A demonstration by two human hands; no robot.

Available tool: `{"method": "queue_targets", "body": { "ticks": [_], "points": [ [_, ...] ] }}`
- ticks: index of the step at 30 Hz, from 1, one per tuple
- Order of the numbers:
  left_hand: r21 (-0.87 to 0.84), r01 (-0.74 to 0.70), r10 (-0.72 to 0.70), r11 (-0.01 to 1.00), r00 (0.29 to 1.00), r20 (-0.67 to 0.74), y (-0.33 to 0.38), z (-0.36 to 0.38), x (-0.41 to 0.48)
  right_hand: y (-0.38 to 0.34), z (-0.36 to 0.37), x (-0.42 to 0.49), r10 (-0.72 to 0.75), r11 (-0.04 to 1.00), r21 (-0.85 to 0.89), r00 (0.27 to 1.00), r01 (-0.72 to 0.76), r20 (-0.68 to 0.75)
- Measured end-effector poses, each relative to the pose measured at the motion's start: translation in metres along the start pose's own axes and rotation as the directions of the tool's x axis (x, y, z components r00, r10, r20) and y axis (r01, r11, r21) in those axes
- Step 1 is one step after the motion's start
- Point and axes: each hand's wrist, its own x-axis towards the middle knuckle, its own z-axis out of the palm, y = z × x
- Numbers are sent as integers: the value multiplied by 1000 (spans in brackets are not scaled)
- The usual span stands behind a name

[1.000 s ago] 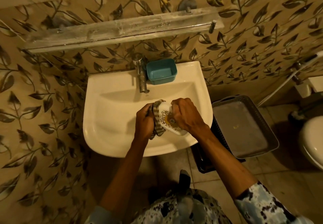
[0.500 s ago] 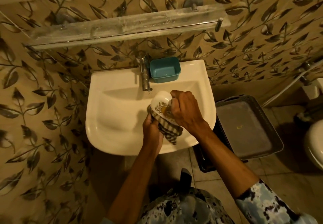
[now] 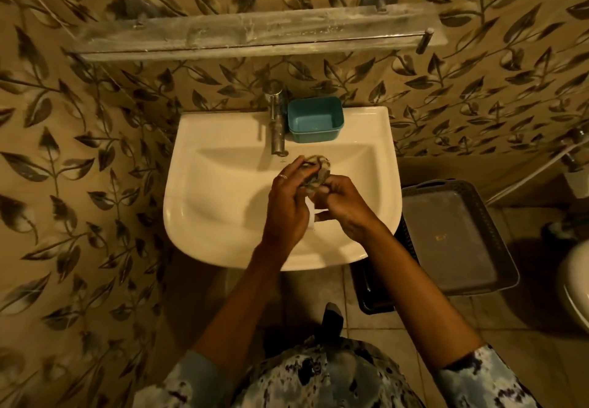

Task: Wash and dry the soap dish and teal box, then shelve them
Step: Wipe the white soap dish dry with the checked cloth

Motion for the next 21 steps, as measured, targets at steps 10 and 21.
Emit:
{"method": "queue_targets", "body": {
  "ticks": [10,21],
  "points": [
    [-1,36,-36,999,999,-41,5,7,-45,2,-6,-19,237,866,434,968,-248,81],
    [-168,118,-105,979,991,85,1,22,-66,-2,-26,-6,300,803,551,953,-229,-41]
  ]
}}
